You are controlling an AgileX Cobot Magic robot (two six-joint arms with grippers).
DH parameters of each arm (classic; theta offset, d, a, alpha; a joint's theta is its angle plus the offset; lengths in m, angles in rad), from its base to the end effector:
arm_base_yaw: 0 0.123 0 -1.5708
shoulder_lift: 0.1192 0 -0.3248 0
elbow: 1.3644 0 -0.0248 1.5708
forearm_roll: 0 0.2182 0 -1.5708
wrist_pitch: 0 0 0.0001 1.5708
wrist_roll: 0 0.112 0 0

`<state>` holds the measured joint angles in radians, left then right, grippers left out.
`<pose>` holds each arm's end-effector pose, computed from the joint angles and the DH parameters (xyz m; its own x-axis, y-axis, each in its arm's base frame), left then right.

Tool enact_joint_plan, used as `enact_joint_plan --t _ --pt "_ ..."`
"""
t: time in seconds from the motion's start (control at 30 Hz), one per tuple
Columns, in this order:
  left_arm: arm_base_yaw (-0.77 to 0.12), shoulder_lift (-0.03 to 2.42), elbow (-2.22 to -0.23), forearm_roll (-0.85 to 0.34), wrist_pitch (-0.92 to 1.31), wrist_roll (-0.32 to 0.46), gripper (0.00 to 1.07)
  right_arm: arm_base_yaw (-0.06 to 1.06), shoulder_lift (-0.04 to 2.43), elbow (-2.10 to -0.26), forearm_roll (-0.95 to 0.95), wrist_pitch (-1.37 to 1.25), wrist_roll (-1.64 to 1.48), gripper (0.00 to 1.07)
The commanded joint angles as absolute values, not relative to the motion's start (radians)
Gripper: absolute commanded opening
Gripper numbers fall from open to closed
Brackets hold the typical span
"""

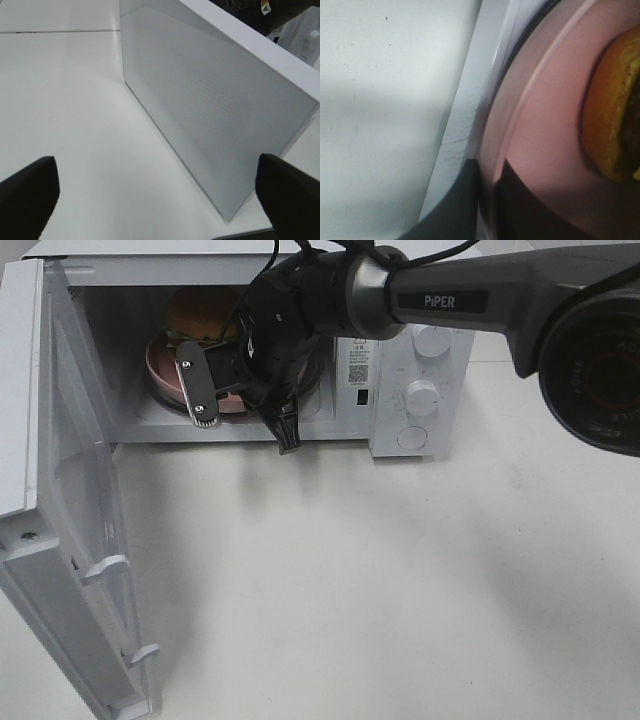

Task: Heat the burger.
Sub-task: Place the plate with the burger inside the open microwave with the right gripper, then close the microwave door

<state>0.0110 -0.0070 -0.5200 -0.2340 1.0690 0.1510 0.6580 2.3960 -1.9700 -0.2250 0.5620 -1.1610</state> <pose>-0.0594 -0.0234 0.2583 -0.4220 0.0314 -0.9060 0.1886 0.9806 -0.0538 0.4411 0.3240 0.1778 0.4017 -0.9146 -0.0464 -0.7187 -0.2835 -0.6350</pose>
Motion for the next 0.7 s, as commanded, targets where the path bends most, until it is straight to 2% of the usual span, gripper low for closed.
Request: enact_joint_plan --t 0.03,0.17,0.23,0.27,0.3,0.33,0.37,0.47,0.7 --pt "0.007 -0.021 -0.518 -0.233 1.075 0.151 1.0 0.652 2.389 -1.996 -0.235 0.491 -1.153 0.08" --pt "0.007 -0.021 -0.518 -0.233 1.075 0.151 1.0 0.652 2.393 -1.996 -0.222 0.489 -1.153 0.14" --pt "0.007 -0.021 -0.518 -0.233 1.075 0.151 1.0 0.652 2.397 -1.996 -0.21 0.49 -1.126 0.22" --pt "0.007 -0.021 -0.518 -0.233 1.075 0.151 1.0 0.652 2.397 -1.996 -0.21 0.49 -1.126 0.22" --pt "0.007 -0.021 -0.518 -0.233 1.075 0.151 1.0 0.652 2.397 -1.996 -0.209 0.49 -1.102 0.28" --pt "0.007 -0.021 -0.518 -0.233 1.075 0.151 1.0 0.652 2.397 -1.996 -0.209 0.49 -1.102 0.28" --pt "0.007 -0.021 -0.518 -0.233 1.075 0.151 1.0 0.652 2.397 -1.996 -0.209 0.493 -1.082 0.36" --pt "0.007 -0.021 -0.518 -0.233 1.075 0.151 1.0 0.652 2.397 -1.996 -0.209 0.513 -1.075 0.43" --pt "0.007 -0.021 -0.518 -0.233 1.075 0.151 1.0 0.652 2.391 -1.983 -0.179 0.57 -1.076 0.54"
